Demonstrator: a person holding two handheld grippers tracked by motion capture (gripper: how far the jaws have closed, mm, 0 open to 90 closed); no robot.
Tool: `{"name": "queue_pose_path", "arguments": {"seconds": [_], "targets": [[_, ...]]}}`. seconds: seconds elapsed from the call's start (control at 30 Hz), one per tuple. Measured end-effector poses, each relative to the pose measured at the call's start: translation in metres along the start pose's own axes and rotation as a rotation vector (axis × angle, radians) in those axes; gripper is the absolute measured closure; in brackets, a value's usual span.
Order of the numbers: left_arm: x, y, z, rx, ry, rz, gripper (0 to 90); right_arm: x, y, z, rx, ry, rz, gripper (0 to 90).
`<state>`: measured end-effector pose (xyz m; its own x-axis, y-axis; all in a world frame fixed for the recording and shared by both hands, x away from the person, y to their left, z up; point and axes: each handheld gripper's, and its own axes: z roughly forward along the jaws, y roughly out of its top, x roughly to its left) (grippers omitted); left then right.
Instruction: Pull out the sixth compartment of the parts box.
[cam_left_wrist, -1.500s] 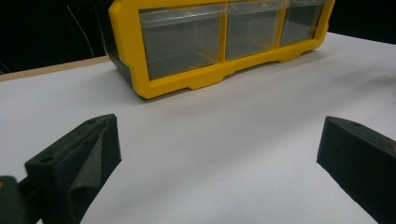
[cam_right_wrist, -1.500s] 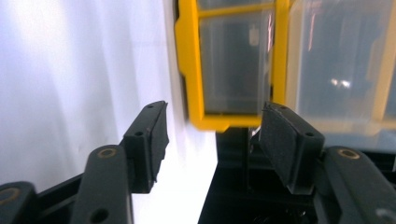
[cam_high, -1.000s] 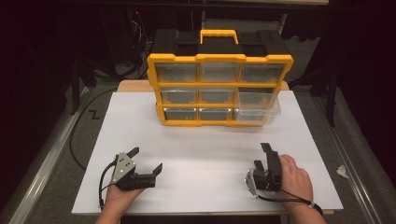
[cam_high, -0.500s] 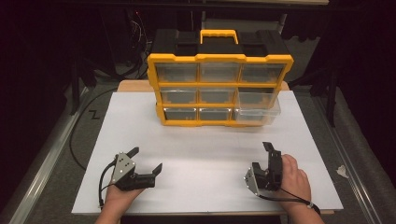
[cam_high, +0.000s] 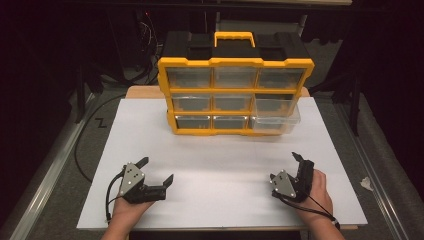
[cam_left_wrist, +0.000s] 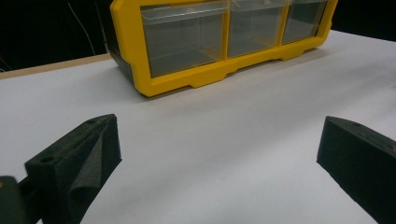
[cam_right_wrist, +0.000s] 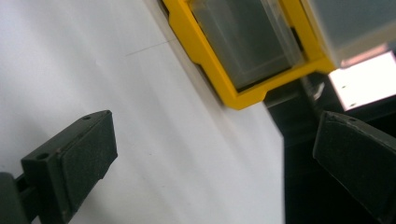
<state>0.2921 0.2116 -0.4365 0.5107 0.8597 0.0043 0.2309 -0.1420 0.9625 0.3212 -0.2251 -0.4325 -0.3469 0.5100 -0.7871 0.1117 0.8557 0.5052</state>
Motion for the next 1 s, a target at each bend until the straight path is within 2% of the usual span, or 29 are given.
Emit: {"name": "queue_pose_path", "arguments": {"seconds": [0.07,0.1,0.2,0.23,0.27,0.5,0.77,0.8,0.83,0.9,1.0], "targets": [[0.0,0.0,0.0,0.003,0.001,0.001,0.4,-0.001,-0.001,0.001,-0.002,0.024,0.058,1.0],[0.0,0.0,0.0,0.003,0.001,0.0,0.4,-0.003,-0.003,0.002,-0.005,0.038,0.057,1.0],[0.0,0.0,0.0,0.004,0.001,0.0,0.4,-0.003,-0.005,0.004,-0.003,0.068,0.132,1.0],[0.0,0.0,0.0,0.004,0.001,0.0,0.4,-0.004,-0.006,0.004,-0.002,0.09,0.172,1.0],[0.0,0.0,0.0,0.003,0.002,-0.001,0.4,-0.005,-0.006,0.004,-0.003,0.099,0.187,1.1],[0.001,0.0,0.0,0.004,0.002,-0.003,0.4,-0.015,-0.012,0.006,-0.038,0.211,0.465,1.1],[0.001,0.0,0.001,0.004,0.002,-0.012,0.5,-0.022,-0.017,0.006,-0.102,0.299,0.68,1.1],[0.001,0.0,0.001,0.005,0.002,-0.011,0.5,-0.024,-0.018,0.006,-0.114,0.313,0.722,1.1],[0.001,0.0,0.001,0.005,0.002,-0.011,0.5,-0.026,-0.019,0.005,-0.128,0.337,0.789,1.1],[0.001,0.0,0.001,0.004,0.002,-0.015,0.6,-0.029,-0.022,0.005,-0.147,0.36,0.856,1.1],[0.002,0.0,0.001,0.004,0.003,-0.016,0.7,-0.03,-0.024,0.006,-0.147,0.352,0.867,1.1]]}}
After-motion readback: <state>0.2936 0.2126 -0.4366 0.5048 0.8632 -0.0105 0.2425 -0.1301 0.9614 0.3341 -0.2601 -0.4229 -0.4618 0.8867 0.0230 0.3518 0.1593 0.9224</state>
